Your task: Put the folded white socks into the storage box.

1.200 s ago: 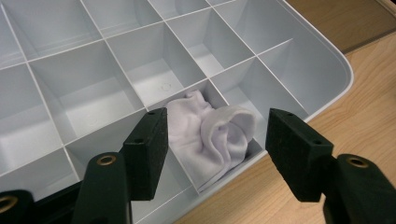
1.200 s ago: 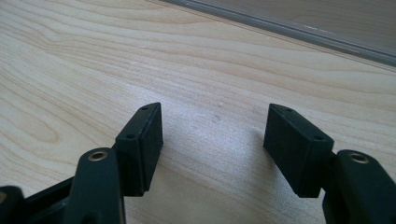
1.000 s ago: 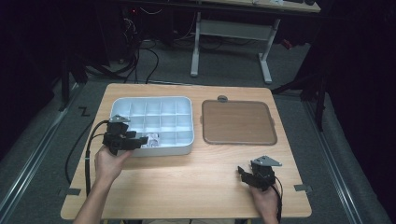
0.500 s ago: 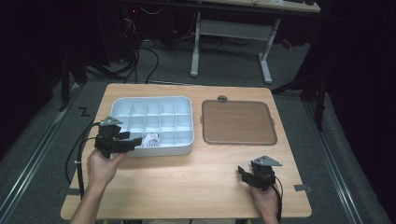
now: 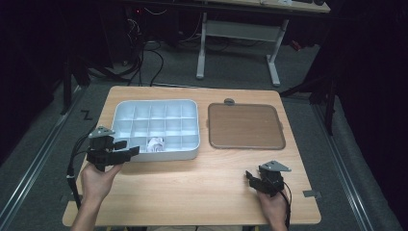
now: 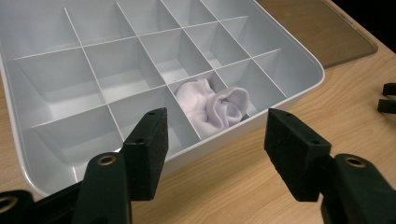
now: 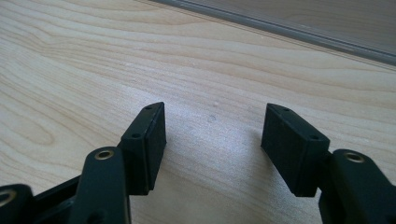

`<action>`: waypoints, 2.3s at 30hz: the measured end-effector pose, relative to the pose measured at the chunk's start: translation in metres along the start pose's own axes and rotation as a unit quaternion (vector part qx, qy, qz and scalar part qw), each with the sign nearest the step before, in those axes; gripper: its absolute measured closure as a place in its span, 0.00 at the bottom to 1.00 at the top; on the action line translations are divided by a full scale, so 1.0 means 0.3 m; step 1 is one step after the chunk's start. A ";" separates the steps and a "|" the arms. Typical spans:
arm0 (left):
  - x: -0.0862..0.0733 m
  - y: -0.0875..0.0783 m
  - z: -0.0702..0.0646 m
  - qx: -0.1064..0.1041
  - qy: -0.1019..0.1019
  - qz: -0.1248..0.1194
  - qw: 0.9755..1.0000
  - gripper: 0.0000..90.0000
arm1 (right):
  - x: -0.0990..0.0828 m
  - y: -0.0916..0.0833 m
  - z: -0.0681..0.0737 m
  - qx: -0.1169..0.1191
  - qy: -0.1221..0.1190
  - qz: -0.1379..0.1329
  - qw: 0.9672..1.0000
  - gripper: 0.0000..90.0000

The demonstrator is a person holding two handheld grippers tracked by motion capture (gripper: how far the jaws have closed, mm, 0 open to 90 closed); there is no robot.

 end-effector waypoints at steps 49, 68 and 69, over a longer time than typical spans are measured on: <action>-0.139 -0.058 0.019 -0.018 -0.031 0.013 0.999 0.43 | 0.000 -0.001 -0.001 -0.004 0.002 -0.001 1.000 0.47; -0.221 -0.041 0.038 -0.014 -0.035 0.033 0.999 0.43 | 0.000 -0.001 -0.001 -0.004 0.002 -0.001 1.000 0.47; -0.228 -0.038 0.037 -0.013 -0.035 0.034 0.999 0.42 | 0.000 -0.001 -0.001 -0.003 0.002 -0.001 1.000 0.47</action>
Point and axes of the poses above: each handheld gripper's, and its own axes: y roughly forward along the jaws, x roughly out of its top, z roughly to its left, the point moved 5 cm from there along y, roughly forward along the jaws, and after that the axes turned 15 degrees about -z, right-handed, at the moved point
